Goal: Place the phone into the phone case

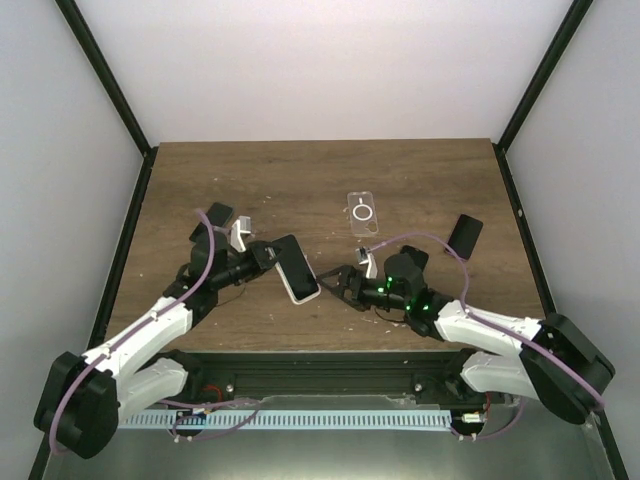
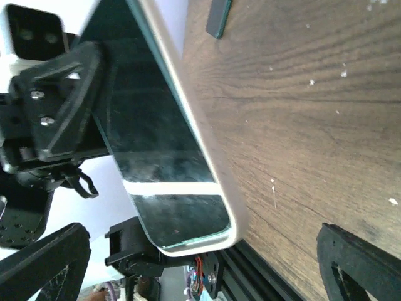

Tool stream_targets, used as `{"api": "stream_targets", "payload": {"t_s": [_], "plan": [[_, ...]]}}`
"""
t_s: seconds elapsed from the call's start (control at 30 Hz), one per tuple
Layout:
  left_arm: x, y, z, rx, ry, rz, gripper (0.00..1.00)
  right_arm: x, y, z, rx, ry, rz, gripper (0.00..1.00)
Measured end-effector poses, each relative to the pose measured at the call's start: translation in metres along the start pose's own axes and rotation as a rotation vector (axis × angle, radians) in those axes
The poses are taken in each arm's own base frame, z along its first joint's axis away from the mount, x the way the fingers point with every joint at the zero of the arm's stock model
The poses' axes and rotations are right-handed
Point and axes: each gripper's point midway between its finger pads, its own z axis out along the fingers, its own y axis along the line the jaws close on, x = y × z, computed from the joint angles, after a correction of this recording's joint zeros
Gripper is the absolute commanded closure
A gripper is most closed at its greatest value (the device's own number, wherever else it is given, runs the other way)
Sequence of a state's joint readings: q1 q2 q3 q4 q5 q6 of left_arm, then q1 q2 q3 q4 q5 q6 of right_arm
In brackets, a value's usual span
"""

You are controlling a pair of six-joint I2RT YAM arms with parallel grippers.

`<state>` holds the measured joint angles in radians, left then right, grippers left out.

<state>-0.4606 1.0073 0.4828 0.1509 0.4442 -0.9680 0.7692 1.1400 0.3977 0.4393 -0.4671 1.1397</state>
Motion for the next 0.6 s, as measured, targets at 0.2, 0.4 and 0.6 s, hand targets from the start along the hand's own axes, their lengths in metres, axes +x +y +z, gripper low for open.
{"api": "stream_targets", "payload": {"t_s": [0.2,0.4,0.6], "plan": [[-0.013,-0.019,0.001,0.068,-0.060,0.000,0.81,0.001,-0.008,0.007,-0.003,0.002,0.120,0.07],[-0.019,-0.034,0.000,0.125,-0.095,0.001,0.80,-0.003,0.013,0.014,-0.107,0.010,0.093,0.38],[-0.023,-0.039,-0.001,0.157,-0.117,-0.009,0.75,-0.005,0.023,0.015,-0.137,0.013,0.065,0.79]]}}
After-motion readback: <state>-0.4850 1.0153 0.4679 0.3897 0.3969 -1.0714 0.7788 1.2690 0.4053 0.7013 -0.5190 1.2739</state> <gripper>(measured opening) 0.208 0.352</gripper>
